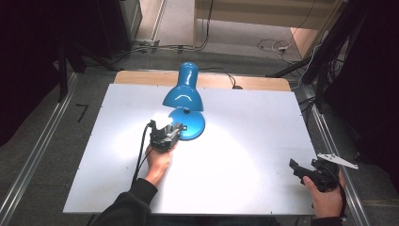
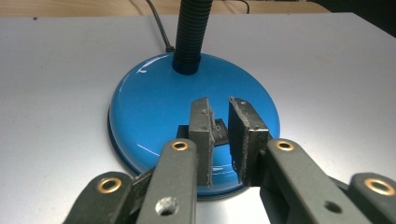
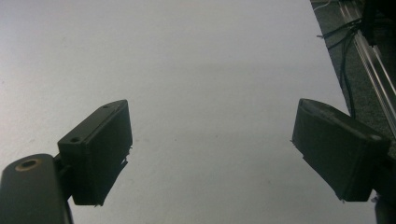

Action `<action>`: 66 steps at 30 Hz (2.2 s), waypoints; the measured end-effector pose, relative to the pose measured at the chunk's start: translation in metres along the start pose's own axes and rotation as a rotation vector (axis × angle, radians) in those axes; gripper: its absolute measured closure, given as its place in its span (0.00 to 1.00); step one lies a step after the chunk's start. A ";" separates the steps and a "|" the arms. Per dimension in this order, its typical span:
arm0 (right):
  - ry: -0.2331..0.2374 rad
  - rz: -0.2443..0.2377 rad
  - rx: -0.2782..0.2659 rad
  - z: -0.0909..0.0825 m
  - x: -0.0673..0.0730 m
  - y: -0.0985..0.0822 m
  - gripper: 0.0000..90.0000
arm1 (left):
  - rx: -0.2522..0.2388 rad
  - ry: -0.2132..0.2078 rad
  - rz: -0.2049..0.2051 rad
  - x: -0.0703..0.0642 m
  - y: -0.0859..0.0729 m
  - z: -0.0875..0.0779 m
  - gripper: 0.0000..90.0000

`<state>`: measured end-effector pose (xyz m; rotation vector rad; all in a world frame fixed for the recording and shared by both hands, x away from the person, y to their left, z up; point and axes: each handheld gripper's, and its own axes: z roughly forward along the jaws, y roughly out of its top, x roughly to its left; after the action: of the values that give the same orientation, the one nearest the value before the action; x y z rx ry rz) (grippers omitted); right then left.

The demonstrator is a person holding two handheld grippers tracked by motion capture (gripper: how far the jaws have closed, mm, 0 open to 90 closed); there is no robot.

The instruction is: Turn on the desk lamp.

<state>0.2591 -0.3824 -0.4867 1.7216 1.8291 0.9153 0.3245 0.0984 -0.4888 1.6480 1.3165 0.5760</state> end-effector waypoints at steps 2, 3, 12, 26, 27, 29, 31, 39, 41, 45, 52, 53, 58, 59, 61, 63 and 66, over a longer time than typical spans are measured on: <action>-0.002 -0.001 -0.001 0.000 0.000 0.000 0.12 | -0.001 0.007 0.005 0.000 0.000 -0.002 0.81; -0.002 -0.002 -0.001 0.000 0.000 0.000 0.12 | -0.001 0.018 0.004 0.001 0.001 -0.003 0.75; -0.003 0.002 -0.003 -0.001 0.000 -0.001 0.12 | -0.010 0.013 0.012 0.002 0.004 -0.011 0.46; -0.006 0.002 -0.006 -0.002 -0.001 -0.001 0.12 | -0.004 -0.036 0.037 0.002 0.005 -0.023 0.25; -0.004 0.004 -0.005 -0.002 -0.001 -0.001 0.12 | -0.007 -0.041 0.032 0.002 0.005 -0.023 0.25; -0.004 0.007 -0.002 -0.002 -0.001 -0.001 0.12 | -0.014 -0.037 0.029 0.002 0.005 -0.025 0.27; -0.003 0.001 -0.007 -0.002 -0.001 -0.001 0.12 | -0.016 -0.031 0.025 0.002 0.004 -0.026 0.27; -0.005 0.000 -0.005 -0.003 -0.001 -0.001 0.12 | -0.022 -0.018 0.015 0.009 0.003 -0.034 0.26; -0.004 0.000 -0.005 -0.003 -0.001 -0.001 0.12 | -0.019 -0.014 0.015 0.011 0.002 -0.036 0.25; -0.004 0.000 -0.005 -0.003 -0.001 -0.001 0.12 | -0.019 0.003 0.010 0.015 0.002 -0.040 0.23; -0.003 0.005 -0.002 -0.003 0.000 -0.001 0.12 | -0.019 0.023 0.001 0.020 -0.001 -0.048 0.19; -0.004 0.005 -0.002 -0.003 0.000 -0.001 0.12 | -0.017 0.023 0.001 0.020 -0.002 -0.049 0.19; -0.005 0.006 -0.002 -0.003 -0.001 -0.001 0.12 | -0.014 0.036 0.017 0.022 -0.005 -0.054 0.18; -0.003 0.005 -0.002 -0.003 0.000 -0.001 0.12 | -0.014 0.042 0.020 0.023 -0.005 -0.055 0.17; -0.003 0.005 -0.002 -0.003 0.000 -0.001 0.12 | -0.016 0.041 0.016 0.024 -0.006 -0.058 0.17; -0.005 0.006 -0.001 -0.003 -0.001 -0.001 0.12 | -0.020 0.045 0.014 0.026 -0.007 -0.060 0.17; -0.004 0.007 -0.002 -0.003 0.000 -0.001 0.12 | -0.016 0.046 0.010 0.028 -0.008 -0.062 0.17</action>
<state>0.2562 -0.3833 -0.4858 1.7280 1.8209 0.9157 0.2789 0.1470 -0.4719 1.6374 1.3342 0.6325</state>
